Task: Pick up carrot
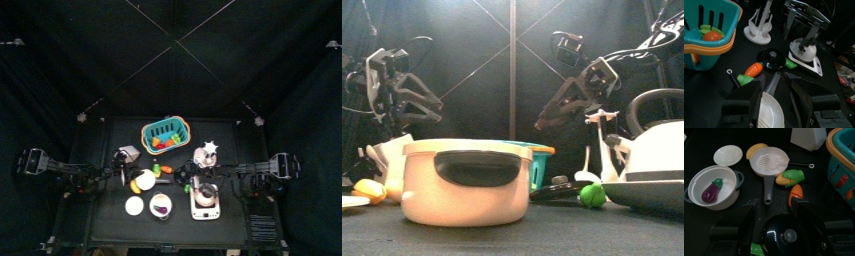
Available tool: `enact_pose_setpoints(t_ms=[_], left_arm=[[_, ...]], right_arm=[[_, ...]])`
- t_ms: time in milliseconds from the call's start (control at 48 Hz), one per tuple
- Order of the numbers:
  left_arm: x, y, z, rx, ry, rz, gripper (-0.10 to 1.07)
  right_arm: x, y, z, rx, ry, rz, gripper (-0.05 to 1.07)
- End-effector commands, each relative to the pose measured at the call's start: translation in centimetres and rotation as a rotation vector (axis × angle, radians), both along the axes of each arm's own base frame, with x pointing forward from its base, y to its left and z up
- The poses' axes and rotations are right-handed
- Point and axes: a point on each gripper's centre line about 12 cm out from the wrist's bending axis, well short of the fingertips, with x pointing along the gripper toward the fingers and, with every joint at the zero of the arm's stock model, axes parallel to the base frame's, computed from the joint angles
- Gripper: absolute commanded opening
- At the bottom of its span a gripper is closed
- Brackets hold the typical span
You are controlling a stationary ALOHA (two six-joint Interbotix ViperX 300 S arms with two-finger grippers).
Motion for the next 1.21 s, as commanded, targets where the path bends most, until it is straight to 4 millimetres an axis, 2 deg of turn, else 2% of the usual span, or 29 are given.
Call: enact_pose_setpoints(t_ms=[0, 167, 292, 479, 646, 792, 938, 1104, 1188], left_arm=[[0.5, -0.1, 0.8, 0.009, -0.026, -0.006, 0.78], [0.6, -0.7, 0.8, 0.026, -0.025, -0.042, 0.78], [0.7, -1.9, 0.8, 0.081, -0.024, -0.130, 0.78], [0.7, -3.1, 0.8, 0.116, -0.022, -0.207, 0.78], [0.6, -3.5, 0.1, 0.102, 0.043, -0.228, 0.78], [0.7, -3.4, 0.2, 0.089, 0.044, -0.216, 0.78], [0.8, -3.4, 0.3, 0.086, 0.044, -0.214, 0.78], [0.8, -3.3, 0.3, 0.082, 0.044, -0.211, 0.78], [0.8, -3.3, 0.2, 0.082, 0.045, -0.211, 0.78]], right_arm=[[0.6, -0.3, 1.5, -0.004, -0.042, -0.008, 0.88], [2.1, -1.6, 1.1, -0.008, -0.012, -0.046, 0.88], [4.7, -3.1, -1.7, 0.028, 0.054, -0.095, 0.88], [7.0, -4.2, -3.9, 0.015, 0.152, -0.131, 0.89], [7.2, -4.5, -5.5, -0.002, 0.246, -0.154, 0.89], [6.8, -4.8, -6.8, -0.001, 0.299, -0.171, 0.89], [7.4, -5.0, -8.0, -0.002, 0.322, -0.169, 0.88], [8.3, -5.1, -8.4, -0.017, 0.327, -0.160, 0.86], [8.3, -5.1, -8.5, -0.028, 0.339, -0.159, 0.81]])
